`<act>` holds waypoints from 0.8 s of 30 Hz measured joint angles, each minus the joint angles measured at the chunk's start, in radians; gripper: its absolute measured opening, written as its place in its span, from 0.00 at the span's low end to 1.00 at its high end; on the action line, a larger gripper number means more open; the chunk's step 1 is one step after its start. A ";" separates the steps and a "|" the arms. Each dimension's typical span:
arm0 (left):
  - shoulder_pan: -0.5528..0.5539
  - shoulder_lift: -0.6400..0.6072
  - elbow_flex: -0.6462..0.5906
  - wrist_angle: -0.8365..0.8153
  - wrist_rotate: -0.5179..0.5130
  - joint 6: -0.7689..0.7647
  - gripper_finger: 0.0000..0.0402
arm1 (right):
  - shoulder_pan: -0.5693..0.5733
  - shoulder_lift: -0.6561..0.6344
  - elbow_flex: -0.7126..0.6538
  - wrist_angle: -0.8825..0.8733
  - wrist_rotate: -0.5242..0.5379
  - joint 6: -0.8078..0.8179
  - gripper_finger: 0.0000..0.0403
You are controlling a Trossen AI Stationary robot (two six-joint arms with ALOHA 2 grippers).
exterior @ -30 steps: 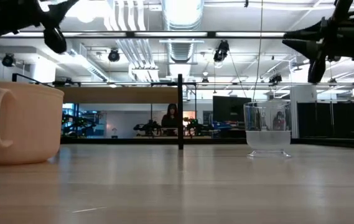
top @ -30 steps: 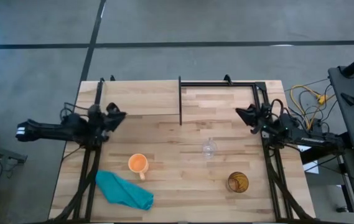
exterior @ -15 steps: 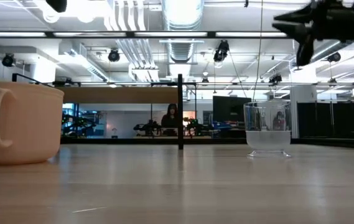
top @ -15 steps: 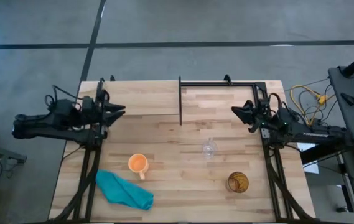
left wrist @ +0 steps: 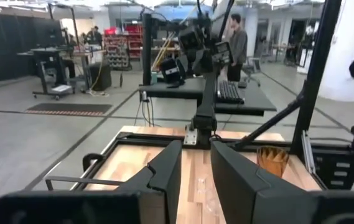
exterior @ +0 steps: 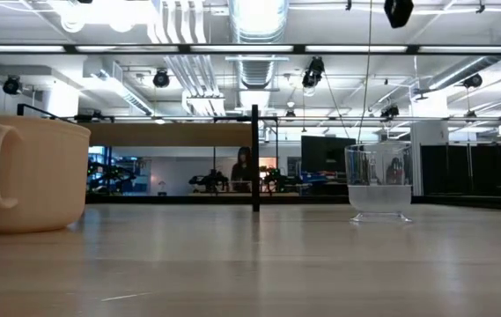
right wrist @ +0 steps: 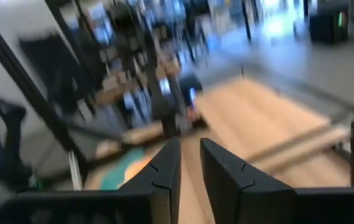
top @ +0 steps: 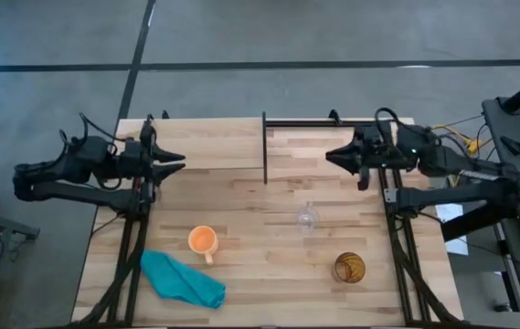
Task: Stack small to large cups/mugs on shelf
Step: Put the brown glass on the shelf
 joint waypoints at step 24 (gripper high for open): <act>-0.001 0.179 0.105 -0.024 0.037 0.066 0.19 | 0.281 0.535 0.699 -0.814 0.000 0.184 0.14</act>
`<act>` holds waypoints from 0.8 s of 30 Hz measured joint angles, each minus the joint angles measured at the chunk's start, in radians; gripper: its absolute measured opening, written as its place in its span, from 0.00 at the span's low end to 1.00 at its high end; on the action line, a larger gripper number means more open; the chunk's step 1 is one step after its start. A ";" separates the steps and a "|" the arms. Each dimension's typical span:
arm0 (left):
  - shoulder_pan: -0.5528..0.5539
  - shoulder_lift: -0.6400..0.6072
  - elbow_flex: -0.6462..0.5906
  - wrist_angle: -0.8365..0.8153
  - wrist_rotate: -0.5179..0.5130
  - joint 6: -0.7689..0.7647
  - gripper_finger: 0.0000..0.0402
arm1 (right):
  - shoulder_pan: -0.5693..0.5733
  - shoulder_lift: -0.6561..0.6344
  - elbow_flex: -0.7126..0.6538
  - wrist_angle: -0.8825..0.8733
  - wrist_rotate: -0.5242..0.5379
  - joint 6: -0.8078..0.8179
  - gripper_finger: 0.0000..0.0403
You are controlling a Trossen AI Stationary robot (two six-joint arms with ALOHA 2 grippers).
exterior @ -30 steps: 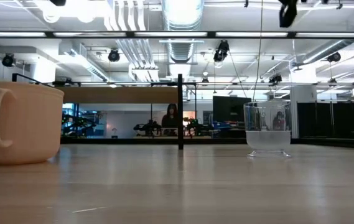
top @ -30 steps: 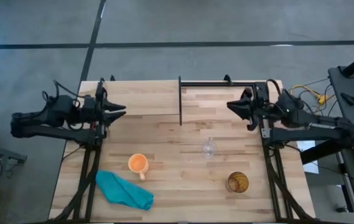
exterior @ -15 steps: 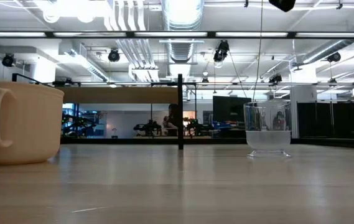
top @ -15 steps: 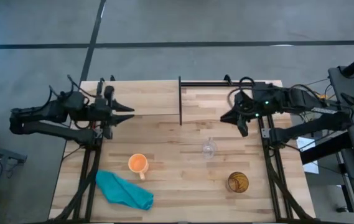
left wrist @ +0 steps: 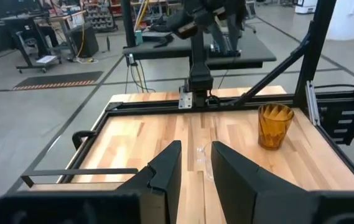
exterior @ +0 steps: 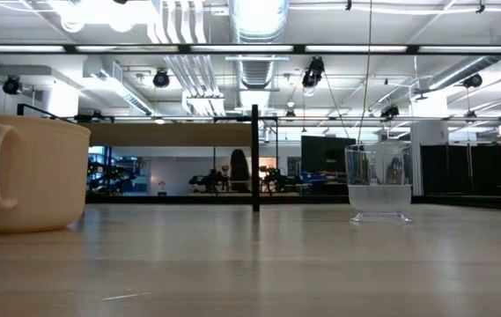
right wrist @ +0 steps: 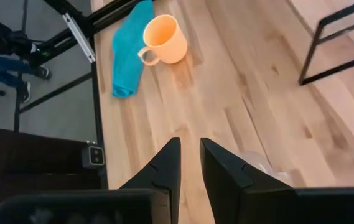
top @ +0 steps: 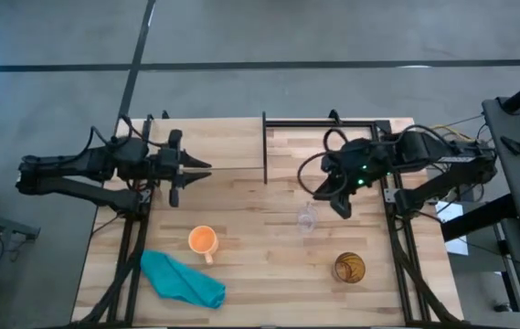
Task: Stack small to large cups/mugs on shelf
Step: Put the brown glass on the shelf
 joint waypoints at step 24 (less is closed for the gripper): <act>0.001 0.018 0.001 0.187 -0.007 -0.009 0.19 | 0.057 0.241 0.028 -0.191 -0.189 -0.130 0.26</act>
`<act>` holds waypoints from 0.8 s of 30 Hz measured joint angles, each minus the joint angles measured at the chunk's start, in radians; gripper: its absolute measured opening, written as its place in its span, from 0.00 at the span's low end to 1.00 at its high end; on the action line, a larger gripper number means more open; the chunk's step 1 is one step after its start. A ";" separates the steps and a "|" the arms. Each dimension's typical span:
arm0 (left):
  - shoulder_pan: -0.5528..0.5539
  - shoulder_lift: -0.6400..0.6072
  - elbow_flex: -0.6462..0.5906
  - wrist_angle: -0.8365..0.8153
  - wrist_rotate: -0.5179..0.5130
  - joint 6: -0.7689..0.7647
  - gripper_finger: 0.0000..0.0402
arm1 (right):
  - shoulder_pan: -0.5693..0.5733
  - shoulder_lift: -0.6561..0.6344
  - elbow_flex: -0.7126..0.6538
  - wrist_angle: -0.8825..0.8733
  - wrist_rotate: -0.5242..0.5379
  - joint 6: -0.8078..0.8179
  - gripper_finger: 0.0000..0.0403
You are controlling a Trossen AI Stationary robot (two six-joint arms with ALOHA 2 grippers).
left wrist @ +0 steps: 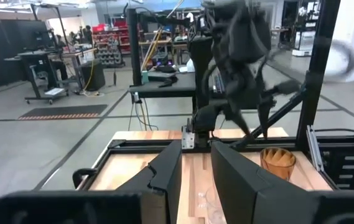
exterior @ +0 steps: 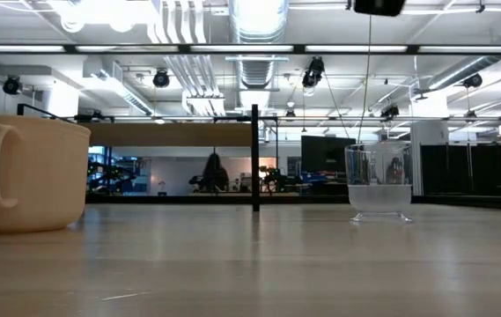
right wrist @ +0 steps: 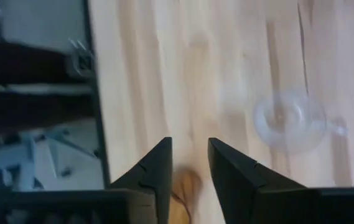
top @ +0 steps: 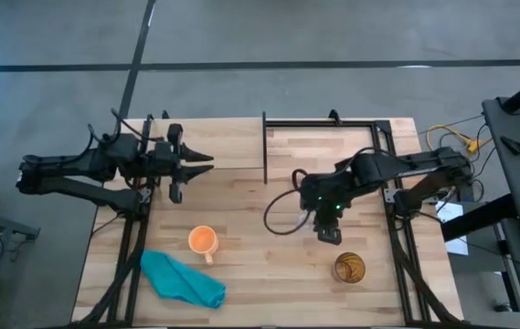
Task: Stack small to large cups/mugs on shelf
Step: Put the brown glass on the shelf
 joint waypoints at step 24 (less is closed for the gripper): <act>-0.001 -0.020 -0.004 0.010 0.000 0.001 0.19 | 0.149 0.044 -0.003 -0.299 -0.121 0.219 0.32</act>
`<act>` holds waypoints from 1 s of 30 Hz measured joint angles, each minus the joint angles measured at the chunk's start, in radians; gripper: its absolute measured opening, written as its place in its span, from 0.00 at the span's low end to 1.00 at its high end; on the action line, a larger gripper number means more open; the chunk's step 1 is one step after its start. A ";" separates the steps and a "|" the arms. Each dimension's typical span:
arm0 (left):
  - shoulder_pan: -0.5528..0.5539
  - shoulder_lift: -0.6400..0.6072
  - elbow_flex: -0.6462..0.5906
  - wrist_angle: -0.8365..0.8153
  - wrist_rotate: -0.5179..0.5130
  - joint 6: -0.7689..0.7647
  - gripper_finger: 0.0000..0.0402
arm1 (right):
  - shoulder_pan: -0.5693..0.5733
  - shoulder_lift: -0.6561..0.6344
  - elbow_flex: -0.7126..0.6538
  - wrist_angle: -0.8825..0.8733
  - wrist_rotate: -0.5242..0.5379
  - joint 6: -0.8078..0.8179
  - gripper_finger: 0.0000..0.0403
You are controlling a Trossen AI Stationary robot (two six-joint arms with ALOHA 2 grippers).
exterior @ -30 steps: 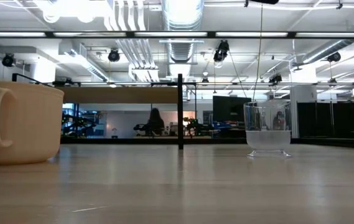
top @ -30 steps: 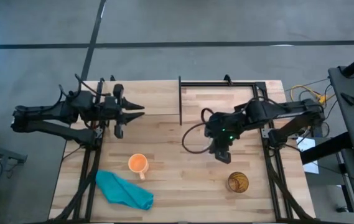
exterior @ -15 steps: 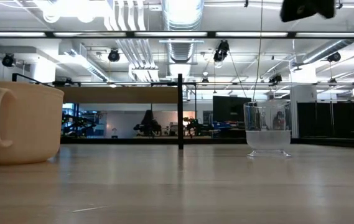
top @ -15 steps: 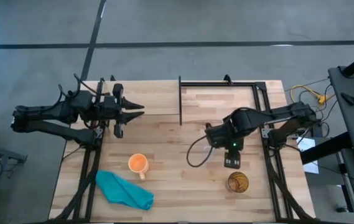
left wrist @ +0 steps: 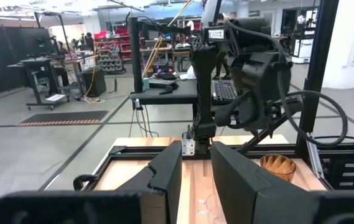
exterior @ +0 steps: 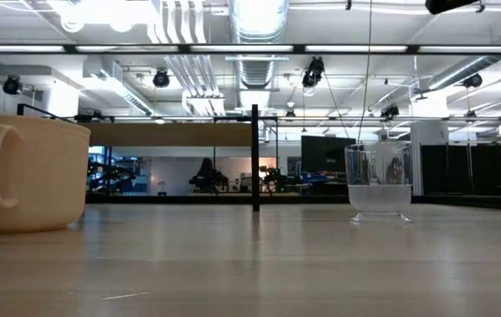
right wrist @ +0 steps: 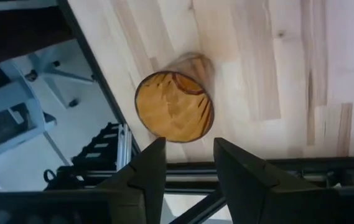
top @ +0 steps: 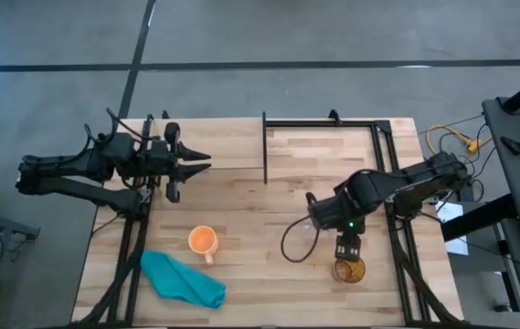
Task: Stack small to large cups/mugs on shelf
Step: Put the brown glass on the shelf
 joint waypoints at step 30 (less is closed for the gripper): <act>0.000 -0.058 -0.001 0.001 0.000 -0.001 0.19 | 0.093 0.001 -0.319 0.205 0.077 0.050 0.32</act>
